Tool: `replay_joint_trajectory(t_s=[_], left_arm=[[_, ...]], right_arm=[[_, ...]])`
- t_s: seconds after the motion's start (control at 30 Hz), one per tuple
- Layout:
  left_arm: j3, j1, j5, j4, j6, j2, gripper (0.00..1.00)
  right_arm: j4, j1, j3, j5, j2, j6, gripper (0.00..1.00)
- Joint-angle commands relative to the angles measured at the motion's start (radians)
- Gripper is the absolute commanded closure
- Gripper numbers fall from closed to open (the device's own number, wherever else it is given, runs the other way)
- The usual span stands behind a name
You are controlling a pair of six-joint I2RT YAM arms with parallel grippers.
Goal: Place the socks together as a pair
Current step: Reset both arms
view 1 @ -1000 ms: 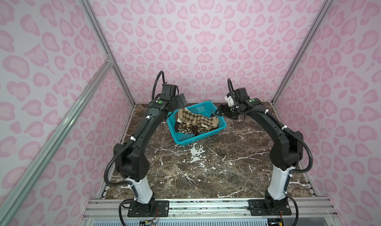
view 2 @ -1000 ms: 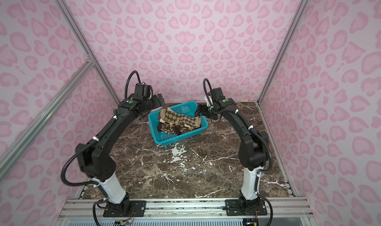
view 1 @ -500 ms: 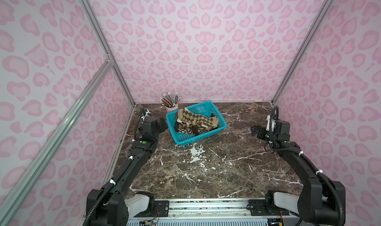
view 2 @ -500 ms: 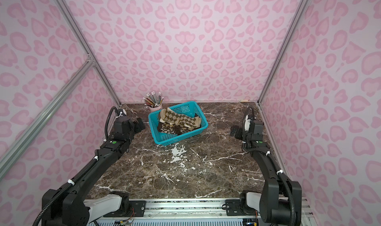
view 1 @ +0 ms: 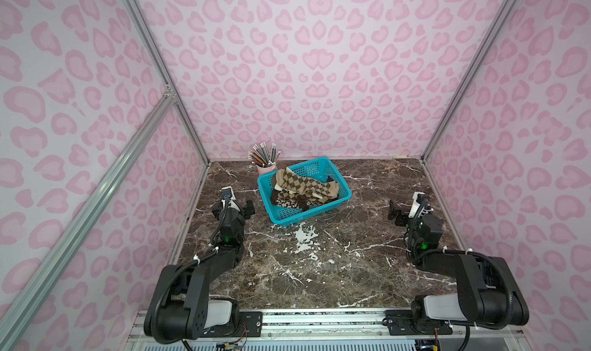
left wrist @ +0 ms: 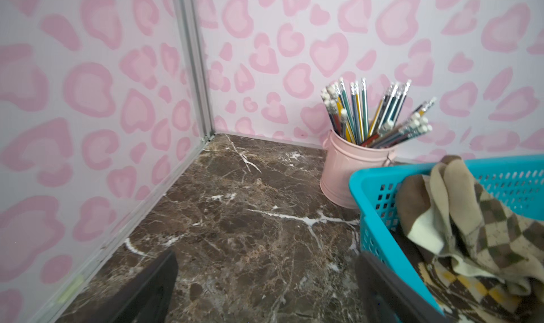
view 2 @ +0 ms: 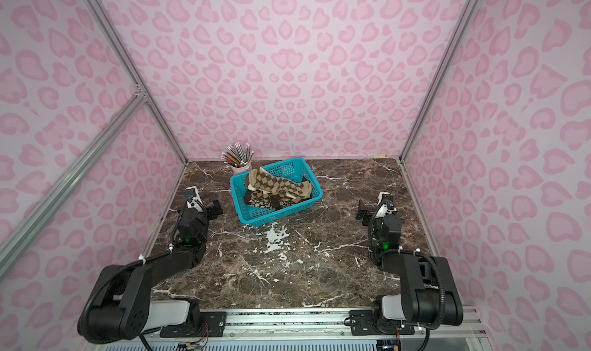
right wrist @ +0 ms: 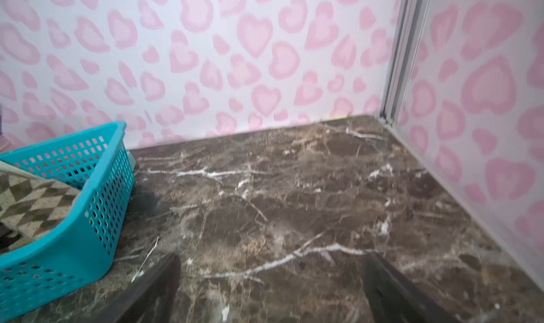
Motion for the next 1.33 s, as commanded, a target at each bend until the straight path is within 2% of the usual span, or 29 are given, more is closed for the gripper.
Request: replay_joint_trajectory(t_s=[0.0, 0.07, 0.1, 0.13, 0.23, 0.27, 0.33, 0.4, 0.47, 0.57, 0.6, 0.63, 0.67, 0.7, 0.77, 0.83, 0.93, 1.0, 1.3], left_arm=[[-0.023, 0.044, 0.173, 0.243, 0.036, 0.038, 0.03], [-0.092, 0.062, 0.207, 0.405, 0.026, 0.075, 0.03], [-0.077, 0.062, 0.211, 0.347, 0.033, 0.064, 0.03], [-0.076, 0.061, 0.216, 0.363, 0.033, 0.068, 0.03], [-0.079, 0.061, 0.217, 0.369, 0.034, 0.072, 0.03], [-0.075, 0.061, 0.214, 0.352, 0.035, 0.066, 0.03], [-0.076, 0.061, 0.214, 0.361, 0.036, 0.069, 0.03], [-0.077, 0.061, 0.213, 0.361, 0.035, 0.069, 0.03], [-0.078, 0.061, 0.214, 0.359, 0.036, 0.067, 0.03], [-0.078, 0.060, 0.212, 0.358, 0.036, 0.064, 0.03], [-0.077, 0.060, 0.212, 0.359, 0.036, 0.067, 0.03], [-0.077, 0.060, 0.211, 0.359, 0.036, 0.065, 0.03], [-0.077, 0.059, 0.210, 0.357, 0.036, 0.066, 0.03], [-0.077, 0.058, 0.211, 0.359, 0.037, 0.068, 0.03], [-0.077, 0.059, 0.211, 0.360, 0.037, 0.067, 0.03], [-0.079, 0.058, 0.211, 0.358, 0.036, 0.066, 0.03], [-0.079, 0.058, 0.211, 0.360, 0.036, 0.066, 0.03], [-0.078, 0.058, 0.211, 0.360, 0.037, 0.066, 0.03], [-0.079, 0.058, 0.211, 0.359, 0.036, 0.065, 0.03]], right_arm=[[0.278, 0.000, 0.022, 0.005, 0.098, 0.001, 0.01], [0.302, 0.012, 0.033, 0.010, 0.143, 0.015, 0.01], [0.284, 0.030, 0.029, 0.034, 0.125, 0.018, 0.02], [0.228, 0.052, 0.028, 0.076, 0.074, 0.014, 0.02], [-0.211, 0.170, 0.087, 0.155, -0.146, -0.194, 0.01], [-0.235, 0.188, 0.060, 0.174, -0.182, -0.218, 0.01], [-0.187, 0.182, -0.035, 0.214, -0.221, -0.157, 0.01], [-0.020, 0.167, -0.137, 0.236, -0.204, -0.135, 0.01], [0.209, 0.143, -0.166, 0.207, -0.080, -0.108, 0.00], [0.255, 0.130, -0.084, 0.182, 0.120, -0.112, 0.00], [0.129, 0.118, -0.072, 0.172, 0.069, -0.095, 0.00], [0.096, 0.099, -0.061, 0.190, 0.056, -0.059, 0.00], [0.227, 0.082, -0.090, 0.159, 0.097, -0.053, 0.00], [0.233, 0.082, -0.097, 0.164, 0.103, -0.049, 0.00], [0.105, 0.082, -0.065, 0.163, 0.057, -0.049, 0.00], [0.209, 0.091, -0.085, 0.155, 0.094, -0.074, 0.00], [0.153, 0.100, -0.068, 0.166, 0.081, -0.078, 0.00], [0.204, 0.101, -0.081, 0.165, 0.096, -0.081, 0.00], [0.198, 0.096, -0.083, 0.153, 0.092, -0.077, 0.00]])
